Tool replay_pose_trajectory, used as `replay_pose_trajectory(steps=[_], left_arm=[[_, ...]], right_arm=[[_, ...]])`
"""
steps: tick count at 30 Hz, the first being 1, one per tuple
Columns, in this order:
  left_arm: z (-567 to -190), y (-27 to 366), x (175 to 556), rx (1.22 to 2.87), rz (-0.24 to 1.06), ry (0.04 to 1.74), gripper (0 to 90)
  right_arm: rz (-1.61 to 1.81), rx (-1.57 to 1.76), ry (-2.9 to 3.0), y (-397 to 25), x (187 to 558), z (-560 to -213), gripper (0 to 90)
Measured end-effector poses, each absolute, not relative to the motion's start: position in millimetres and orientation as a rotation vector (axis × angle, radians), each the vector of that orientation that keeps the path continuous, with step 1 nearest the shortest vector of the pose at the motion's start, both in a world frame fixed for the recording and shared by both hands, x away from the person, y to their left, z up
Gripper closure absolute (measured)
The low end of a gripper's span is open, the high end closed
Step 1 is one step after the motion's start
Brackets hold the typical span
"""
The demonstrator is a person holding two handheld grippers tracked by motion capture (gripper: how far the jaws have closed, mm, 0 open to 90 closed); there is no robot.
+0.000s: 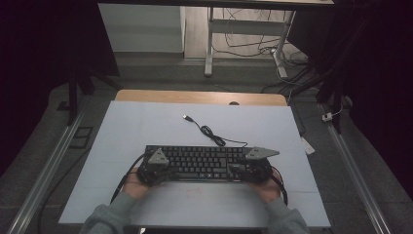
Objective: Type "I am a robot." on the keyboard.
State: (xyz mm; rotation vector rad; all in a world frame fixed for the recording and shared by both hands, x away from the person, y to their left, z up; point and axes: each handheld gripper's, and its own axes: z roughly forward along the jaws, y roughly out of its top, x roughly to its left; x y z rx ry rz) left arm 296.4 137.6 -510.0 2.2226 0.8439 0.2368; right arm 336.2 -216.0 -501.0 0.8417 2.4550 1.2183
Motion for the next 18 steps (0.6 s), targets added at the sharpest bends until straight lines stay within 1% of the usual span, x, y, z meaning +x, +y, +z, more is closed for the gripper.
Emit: replay_pose_trajectory(steps=[18], left_arm=[[-519.1, 130.9, 299.0, 2.261, 0.236, 0.854, 88.3]], right_arm=[[1.220, 0.841, 2.458, -215.7, 336.4, -501.4, 53.9]])
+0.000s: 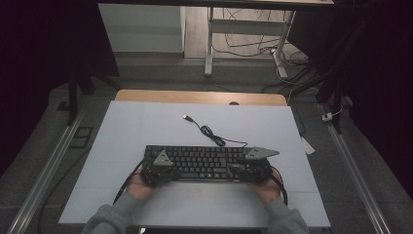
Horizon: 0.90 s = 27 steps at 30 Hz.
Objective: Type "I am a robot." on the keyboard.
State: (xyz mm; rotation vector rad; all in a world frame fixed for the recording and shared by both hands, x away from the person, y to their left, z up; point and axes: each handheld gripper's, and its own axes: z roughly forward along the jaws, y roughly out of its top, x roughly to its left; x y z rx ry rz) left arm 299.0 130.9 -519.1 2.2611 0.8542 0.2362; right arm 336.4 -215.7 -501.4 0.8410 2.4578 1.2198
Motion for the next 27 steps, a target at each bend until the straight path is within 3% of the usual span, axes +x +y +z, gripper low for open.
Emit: replay_pose_trajectory(steps=[12, 19, 27], left_arm=[[-521.1, 129.3, 298.2, 2.255, 0.246, 0.858, 88.4], [-504.8, 141.8, 296.9, 2.133, 0.252, 0.870, 86.9], [-495.8, 165.2, 298.2, 2.044, 0.285, 0.968, 54.8]], right_arm=[[1.221, 0.840, 2.456, -215.6, 336.1, -501.1, 54.0], [1.218, 0.842, 2.457, -216.1, 336.7, -501.5, 53.8], [1.226, 0.840, 2.453, -216.0, 335.9, -500.6, 53.7]])
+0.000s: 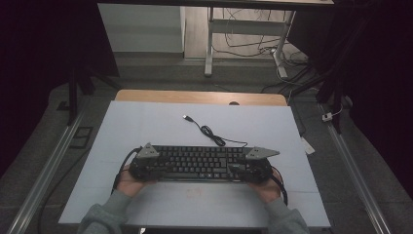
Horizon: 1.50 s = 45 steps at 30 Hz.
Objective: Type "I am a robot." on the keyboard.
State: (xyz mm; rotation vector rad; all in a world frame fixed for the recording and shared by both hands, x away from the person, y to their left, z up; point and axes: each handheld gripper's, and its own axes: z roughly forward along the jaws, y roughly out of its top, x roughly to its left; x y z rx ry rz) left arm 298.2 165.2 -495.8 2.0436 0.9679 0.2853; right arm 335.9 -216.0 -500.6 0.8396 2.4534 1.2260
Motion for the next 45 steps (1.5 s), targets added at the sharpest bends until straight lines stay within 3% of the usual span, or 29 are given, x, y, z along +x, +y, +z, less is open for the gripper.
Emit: replay_pose_trajectory(steps=[4, 10, 45], left_arm=[[-494.1, 172.5, 300.3, 2.034, 0.285, 1.000, 47.0], [-494.4, 179.5, 302.2, 2.027, 0.286, 1.031, 42.6], [-497.7, 172.8, 312.0, 2.049, 0.330, 1.064, 41.3]], right_arm=[[1.226, 0.845, 2.451, -216.8, 336.4, -500.7, 53.5], [1.231, 0.846, 2.449, -216.7, 336.0, -500.3, 53.5], [1.226, 0.844, 2.451, -216.3, 336.4, -500.8, 53.5]])
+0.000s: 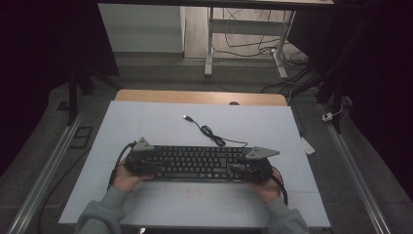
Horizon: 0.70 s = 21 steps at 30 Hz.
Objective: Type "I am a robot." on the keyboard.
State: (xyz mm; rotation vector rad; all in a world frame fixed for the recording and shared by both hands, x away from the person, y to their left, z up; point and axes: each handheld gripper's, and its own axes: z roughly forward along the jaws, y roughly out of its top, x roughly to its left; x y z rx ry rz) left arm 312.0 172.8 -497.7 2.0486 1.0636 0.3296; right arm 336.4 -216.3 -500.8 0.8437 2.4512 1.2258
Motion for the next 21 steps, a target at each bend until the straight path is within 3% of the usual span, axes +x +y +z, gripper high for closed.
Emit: replay_pose_trajectory(steps=[9, 21], left_arm=[[-501.0, 165.2, 321.8, 2.065, 0.340, 1.062, 51.9], [-509.2, 155.0, 332.6, 2.111, 0.339, 1.050, 86.1]], right_arm=[[1.220, 0.841, 2.456, -215.7, 336.4, -501.2, 53.4], [1.220, 0.842, 2.455, -215.6, 336.5, -501.4, 53.5]])
